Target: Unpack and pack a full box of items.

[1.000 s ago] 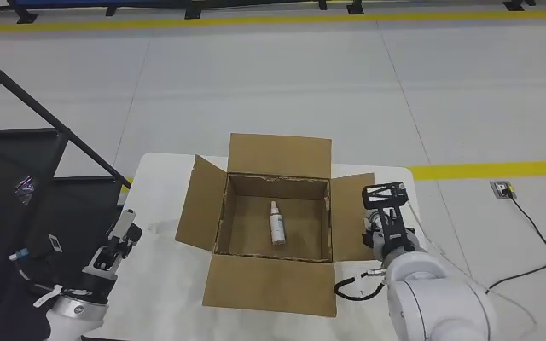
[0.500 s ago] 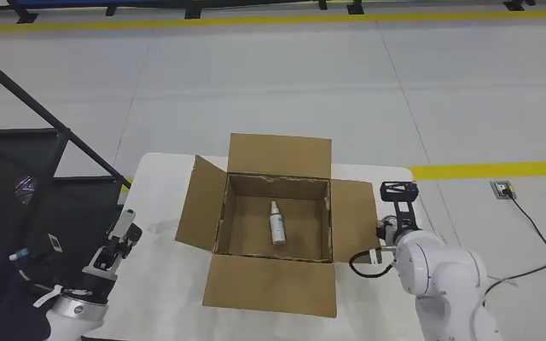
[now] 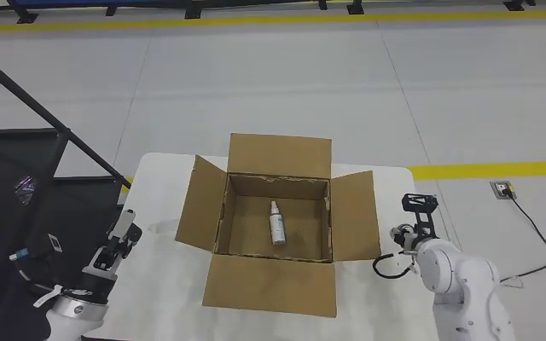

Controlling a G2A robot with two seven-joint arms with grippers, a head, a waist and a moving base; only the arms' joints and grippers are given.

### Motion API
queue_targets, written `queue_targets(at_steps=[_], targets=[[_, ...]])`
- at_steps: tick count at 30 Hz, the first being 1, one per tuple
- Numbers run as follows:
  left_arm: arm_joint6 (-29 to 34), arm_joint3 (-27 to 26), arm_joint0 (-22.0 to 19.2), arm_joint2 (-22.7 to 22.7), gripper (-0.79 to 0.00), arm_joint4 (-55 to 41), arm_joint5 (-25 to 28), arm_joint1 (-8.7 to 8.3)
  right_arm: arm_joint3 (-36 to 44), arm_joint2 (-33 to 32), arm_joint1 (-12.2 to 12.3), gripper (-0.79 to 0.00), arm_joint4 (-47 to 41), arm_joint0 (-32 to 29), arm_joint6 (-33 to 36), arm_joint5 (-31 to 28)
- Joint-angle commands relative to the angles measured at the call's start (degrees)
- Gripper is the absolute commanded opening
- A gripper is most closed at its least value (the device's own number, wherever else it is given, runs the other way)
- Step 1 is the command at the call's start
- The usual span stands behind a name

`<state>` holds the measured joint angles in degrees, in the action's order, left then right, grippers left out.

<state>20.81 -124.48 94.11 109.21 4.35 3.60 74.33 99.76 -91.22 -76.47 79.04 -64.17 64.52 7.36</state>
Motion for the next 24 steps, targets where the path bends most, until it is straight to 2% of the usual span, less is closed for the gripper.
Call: queue_targets(at_steps=[1, 4, 7, 8, 11, 12, 13, 20, 22, 24], targets=[[0.0, 0.0, 0.0, 0.0, 0.0, 0.0, 0.0, 0.0, -2.38, -0.25, 0.07, -0.785, -0.82, 0.73, -0.76, -0.79], [0.0, 0.0, 0.0, 0.0, 0.0, 0.0, 0.0, 0.0, -5.73, -0.71, 0.19, -0.767, -2.49, 1.77, -2.24, -2.1], [0.0, 0.0, 0.0, 0.0, 0.0, 0.0, 0.0, 0.0, -8.31, -1.08, 0.35, -0.566, -3.57, 2.87, -2.72, -3.09], [0.0, 0.0, 0.0, 0.0, 0.0, 0.0, 0.0, 0.0, -8.79, -1.12, 0.4, -0.474, -3.82, 3.15, -2.71, -3.36], [0.0, 0.0, 0.0, 0.0, 0.0, 0.0, 0.0, 0.0, -9.81, -1.15, 0.54, -0.332, -4.18, 3.83, -2.46, -3.77], [0.0, 0.0, 0.0, 0.0, 0.0, 0.0, 0.0, 0.0, -10.0, -1.1, 0.58, -0.034, -4.2, 4.01, -2.43, -3.77], [0.0, 0.0, 0.0, 0.0, 0.0, 0.0, 0.0, 0.0, -10.17, -1.03, 0.62, 0.0, -4.27, 4.15, -2.4, -3.75], [0.0, 0.0, 0.0, 0.0, 0.0, 0.0, 0.0, 0.0, -7.3, -1.17, 0.95, 0.0, -3.06, 4.16, -2.04, -2.39], [0.0, 0.0, 0.0, 0.0, 0.0, 0.0, 0.0, 0.0, -3.37, -1.53, 1.02, 0.0, -1.87, 3.61, -2.2, -0.46], [0.0, 0.0, 0.0, 0.0, 0.0, 0.0, 0.0, 0.0, 3.94, -1.81, 0.97, 0.0, -1.44, 1.47, -3.9, 1.77]])
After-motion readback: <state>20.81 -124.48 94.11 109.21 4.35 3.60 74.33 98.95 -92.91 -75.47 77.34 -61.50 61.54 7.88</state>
